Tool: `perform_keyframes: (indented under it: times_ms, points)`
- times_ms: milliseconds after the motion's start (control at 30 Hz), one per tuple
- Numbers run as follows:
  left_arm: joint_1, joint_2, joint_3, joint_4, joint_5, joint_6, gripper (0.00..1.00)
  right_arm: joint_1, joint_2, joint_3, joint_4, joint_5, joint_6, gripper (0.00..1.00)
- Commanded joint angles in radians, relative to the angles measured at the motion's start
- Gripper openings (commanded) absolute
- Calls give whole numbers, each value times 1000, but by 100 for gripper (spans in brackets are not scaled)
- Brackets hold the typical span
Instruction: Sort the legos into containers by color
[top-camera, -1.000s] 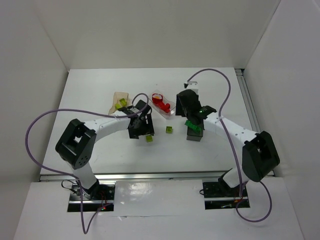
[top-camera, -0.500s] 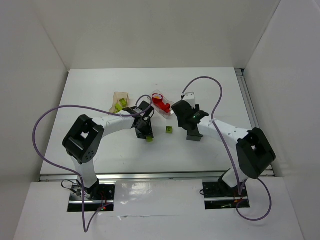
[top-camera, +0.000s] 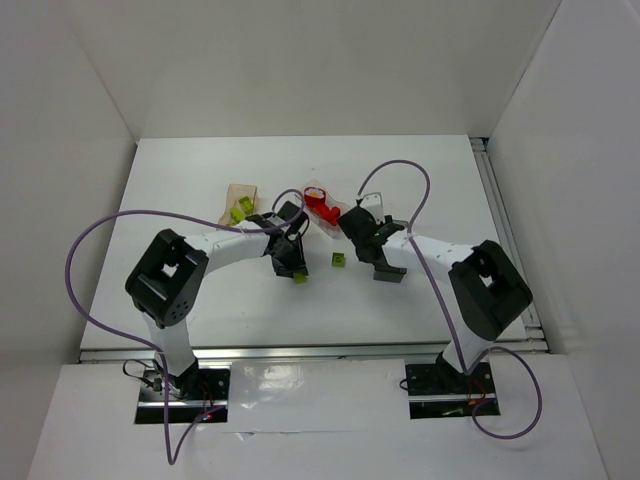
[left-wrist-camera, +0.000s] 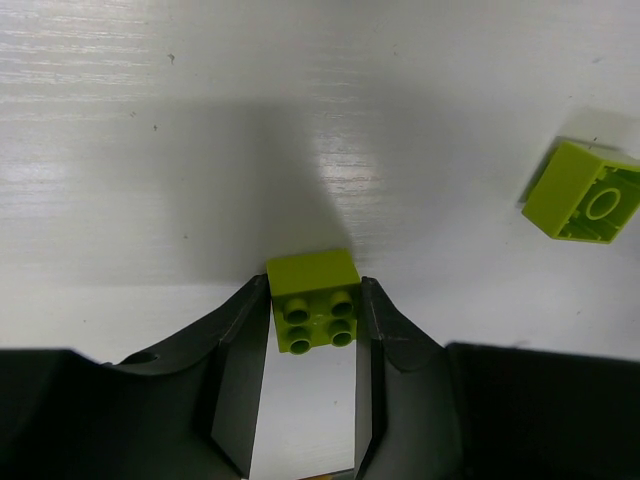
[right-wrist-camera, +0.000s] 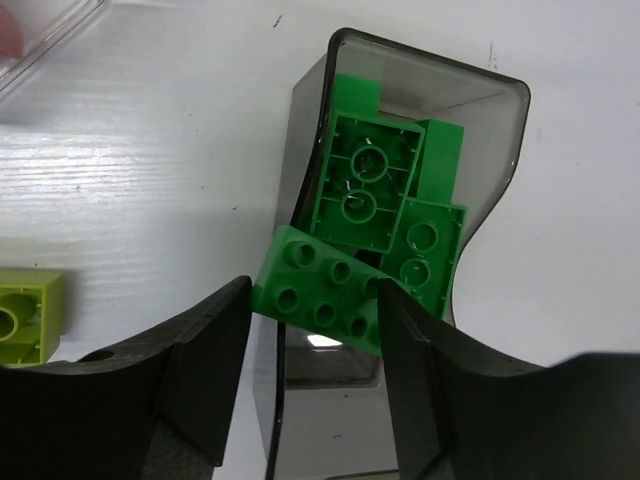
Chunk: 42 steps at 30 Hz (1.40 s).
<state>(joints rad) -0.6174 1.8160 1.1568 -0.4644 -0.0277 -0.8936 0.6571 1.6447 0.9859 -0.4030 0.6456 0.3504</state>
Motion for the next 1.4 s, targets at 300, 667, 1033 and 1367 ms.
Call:
perform_keyframes:
  times_ms: [300,667,1033,1367]
  points:
    - [-4,17,60,-8,-1,13,40,-5,-163,-12,-8,141,68,51]
    - [-13,26,87,-17,-1,22,40,-111,-108,10,-17,108,78,53]
    - [-51,35,89,-3,-1,53,85,-102,-319,19,6,-13,78,66]
    - [-103,141,207,-181,-213,-50,69,-102,-382,28,-16,-44,78,68]
